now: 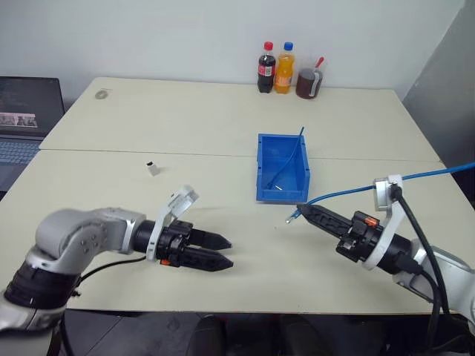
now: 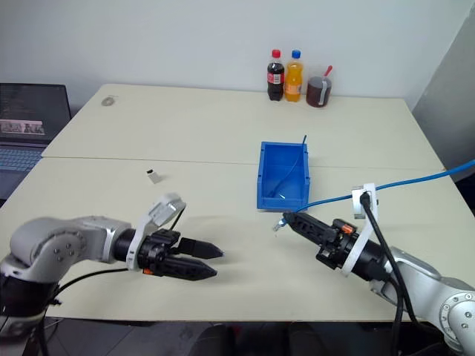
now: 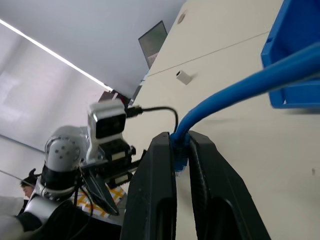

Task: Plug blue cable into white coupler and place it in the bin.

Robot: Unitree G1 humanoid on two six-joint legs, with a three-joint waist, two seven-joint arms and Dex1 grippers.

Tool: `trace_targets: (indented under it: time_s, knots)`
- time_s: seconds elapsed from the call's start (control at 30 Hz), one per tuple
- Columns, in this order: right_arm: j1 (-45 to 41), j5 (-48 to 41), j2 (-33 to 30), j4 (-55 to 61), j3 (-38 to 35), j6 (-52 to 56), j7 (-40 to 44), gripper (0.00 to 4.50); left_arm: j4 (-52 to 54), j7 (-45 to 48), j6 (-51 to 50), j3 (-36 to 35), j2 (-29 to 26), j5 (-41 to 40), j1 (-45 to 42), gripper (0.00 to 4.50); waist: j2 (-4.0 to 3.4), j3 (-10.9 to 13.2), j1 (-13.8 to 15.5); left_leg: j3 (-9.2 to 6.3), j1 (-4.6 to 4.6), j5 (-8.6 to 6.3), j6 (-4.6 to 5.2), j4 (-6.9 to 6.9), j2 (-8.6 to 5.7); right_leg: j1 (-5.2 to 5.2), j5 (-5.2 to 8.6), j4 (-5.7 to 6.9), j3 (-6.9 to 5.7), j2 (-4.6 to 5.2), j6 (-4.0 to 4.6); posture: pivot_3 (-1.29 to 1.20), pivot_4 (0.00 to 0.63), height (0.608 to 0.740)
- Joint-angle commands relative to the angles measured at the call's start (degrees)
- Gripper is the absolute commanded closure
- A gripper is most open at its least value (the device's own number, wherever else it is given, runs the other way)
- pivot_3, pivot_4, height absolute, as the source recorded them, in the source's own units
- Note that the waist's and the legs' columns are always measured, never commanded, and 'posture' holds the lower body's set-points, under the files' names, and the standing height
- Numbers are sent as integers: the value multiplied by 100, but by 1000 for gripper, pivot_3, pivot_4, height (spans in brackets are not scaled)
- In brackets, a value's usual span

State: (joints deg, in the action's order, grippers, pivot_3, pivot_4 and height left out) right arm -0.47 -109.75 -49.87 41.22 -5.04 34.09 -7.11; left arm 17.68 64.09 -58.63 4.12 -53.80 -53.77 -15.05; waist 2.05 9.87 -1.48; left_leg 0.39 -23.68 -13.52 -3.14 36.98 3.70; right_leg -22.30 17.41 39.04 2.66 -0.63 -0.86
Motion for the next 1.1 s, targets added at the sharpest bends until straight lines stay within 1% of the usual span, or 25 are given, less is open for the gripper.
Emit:
trace_targets:
  time_s: [0.03,0.07,0.13,0.17,0.2,0.23,0.3,0.37,0.43,0.5,0.57,0.63,0.73,0.9,1.0,1.1]
  knots:
    - [-200,-82,-154,-104,-331,192,374,4393,625,-1768,1215,-1048,680,1080,734,49,-2,1,5,1,-1,0,0,0,-1,0,0,0,1,5,0,0,150,740]
    - [-273,-44,-155,-151,-313,236,428,4393,664,-2463,1507,-1200,990,1541,858,49,-1,1,13,0,-2,0,0,1,-1,0,0,1,0,27,-1,0,150,740]
    - [-465,72,-107,-249,-214,312,490,4393,817,-3666,2220,-1307,1577,2582,1159,49,2,1,27,-8,-7,0,0,8,-1,1,-2,2,-8,27,-4,0,150,740]
    - [-585,146,-61,-330,-143,346,506,4393,829,-4381,2279,-1351,1976,2936,1254,49,-1,0,32,-11,-9,1,1,10,-4,2,-5,0,-11,24,-10,0,150,740]
    - [-665,198,-22,-387,-100,376,514,4393,831,-4823,2289,-1376,2260,3148,1310,49,-5,-3,50,-8,-7,1,2,9,-5,4,-8,0,-6,24,-13,0,150,740]
    - [-762,262,31,-461,-49,405,503,4393,794,-5226,2384,-1252,2485,3529,1371,49,-2,-4,54,-6,-5,1,2,12,-8,7,-9,1,-5,24,-16,0,150,740]
    - [-914,342,89,-571,2,466,516,4393,627,-5780,2536,-934,2904,4066,1372,49,7,-8,57,-6,-9,2,4,13,-11,6,-12,-1,-6,17,-21,0,150,740]
    - [-1046,379,105,-672,3,545,533,4393,157,-6224,2828,-713,3259,4525,1096,49,5,-9,89,-1,-12,3,4,15,-13,4,-15,0,-2,16,-26,0,150,740]
    - [-1138,411,98,-757,-14,619,547,4393,-373,-6502,3131,-617,3501,4838,767,49,5,-9,155,3,-11,4,6,19,-19,6,-18,0,1,19,-30,0,150,740]
    - [-1212,455,91,-850,-39,687,547,4393,-1032,-6883,3390,-725,3818,5006,343,49,11,-12,174,15,-18,9,14,24,-22,6,-22,0,-12,17,-34,0,150,740]
    - [-1242,504,78,-911,-80,744,529,4393,-1712,-7300,3539,-1049,4234,4894,-134,49,11,-12,178,21,-18,11,17,25,-21,7,-24,2,-11,15,-34,0,150,740]
    - [-1239,540,71,-931,-116,786,504,4393,-2345,-7404,3864,-1078,4395,4972,-564,49,12,-12,170,26,-19,12,19,26,-22,7,-26,0,-10,14,-36,0,150,740]
    - [-1233,584,73,-931,-157,833,460,4393,-3089,-7602,4188,-1181,4560,5030,-1062,49,12,-13,166,30,-25,12,18,25,-33,4,-27,-2,-10,11,-36,0,150,740]
    - [-1125,651,59,-875,-278,846,309,4393,-4256,-7904,4642,-1519,4635,4956,-1715,49,12,-13,142,29,-26,11,18,22,-35,4,-28,-3,-12,3,-36,0,150,740]
    - [-1015,648,62,-800,-357,850,252,4393,-4675,-8106,4819,-1731,4664,4873,-1977,49,12,-13,150,24,-24,12,18,22,-32,4,-28,1,-18,-2,-36,0,150,740]
    - [-918,615,63,-729,-432,829,195,4393,-4834,-8186,4920,-1773,4697,4918,-2097,49,12,-13,136,25,-22,12,17,23,-30,5,-34,2,-19,-6,-31,0,150,740]
